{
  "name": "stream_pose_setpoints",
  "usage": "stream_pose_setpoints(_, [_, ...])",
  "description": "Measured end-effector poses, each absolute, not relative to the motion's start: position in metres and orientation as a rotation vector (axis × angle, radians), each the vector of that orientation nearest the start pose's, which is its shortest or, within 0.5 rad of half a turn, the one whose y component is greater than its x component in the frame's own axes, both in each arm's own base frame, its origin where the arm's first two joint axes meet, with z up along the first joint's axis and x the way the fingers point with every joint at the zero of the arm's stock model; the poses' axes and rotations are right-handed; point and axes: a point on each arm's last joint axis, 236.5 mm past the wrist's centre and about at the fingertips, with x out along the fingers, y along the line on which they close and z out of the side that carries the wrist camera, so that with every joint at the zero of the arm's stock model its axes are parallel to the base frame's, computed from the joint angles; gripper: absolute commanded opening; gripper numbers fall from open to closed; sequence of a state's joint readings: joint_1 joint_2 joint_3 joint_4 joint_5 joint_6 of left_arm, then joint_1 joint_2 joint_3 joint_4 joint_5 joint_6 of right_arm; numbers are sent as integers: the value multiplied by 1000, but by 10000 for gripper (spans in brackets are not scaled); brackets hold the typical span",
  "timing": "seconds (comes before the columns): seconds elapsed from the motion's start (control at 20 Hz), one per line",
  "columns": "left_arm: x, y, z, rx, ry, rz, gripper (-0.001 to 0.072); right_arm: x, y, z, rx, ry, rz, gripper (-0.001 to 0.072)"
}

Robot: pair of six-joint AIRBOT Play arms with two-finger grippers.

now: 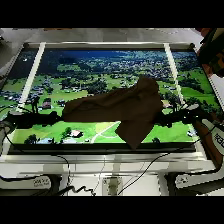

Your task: Fold the clothes and pants, and hang the long-sleeved shirts on hangers.

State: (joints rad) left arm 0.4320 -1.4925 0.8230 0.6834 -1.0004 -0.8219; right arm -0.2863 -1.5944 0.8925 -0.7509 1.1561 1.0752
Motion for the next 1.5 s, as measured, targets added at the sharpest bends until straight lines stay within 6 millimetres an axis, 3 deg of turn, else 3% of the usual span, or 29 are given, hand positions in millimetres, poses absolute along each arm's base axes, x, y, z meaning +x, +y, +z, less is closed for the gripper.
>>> stream_pose_setpoints(0.15, [381, -1, -71, -626, 1119, -352, 17, 362, 74, -86, 719, 1401, 462, 12])
stream_pose_setpoints(0.3, [401, 3, -15, -550, 1000, -386, 17, 396, 71, -27, 623, 1248, 511, 12])
stream_pose_setpoints(0.45, [413, 5, 66, -426, 837, -413, 17, 422, 68, 63, 491, 1031, 544, 12])
stream_pose_setpoints(0.6, [412, 6, 171, -266, 604, -394, 18, 424, 67, 178, 339, 763, 550, 12])
stream_pose_setpoints(0.7, [401, 8, 249, -158, 404, -333, 18, 408, 69, 256, 250, 575, 537, 12])
stream_pose_setpoints(0.8, [376, 15, 333, -69, 160, -225, 18, 380, 73, 330, 178, 389, 515, 12])
stream_pose_setpoints(0.95, [309, 27, 451, 15, -228, -40, 18, 323, 82, 419, 91, 138, 485, 12])
stream_pose_setpoints(1.05, [258, 30, 503, 45, -426, 55, 18, 280, 88, 463, 46, -9, 463, 12])
stream_pose_setpoints(1.2, [198, 27, 545, 78, -611, 134, 18, 228, 90, 510, -3, -191, 411, 12])
stream_pose_setpoints(1.3, [183, 25, 553, 88, -649, 148, 17, 210, 86, 526, -24, -260, 373, 12])
stream_pose_setpoints(1.4, [190, 23, 548, 93, -621, 134, 17, 206, 81, 532, -34, -290, 343, 12])
stream_pose_setpoints(1.5, [220, 21, 526, 61, -517, 78, 17, 221, 75, 524, -21, -248, 330, 12])
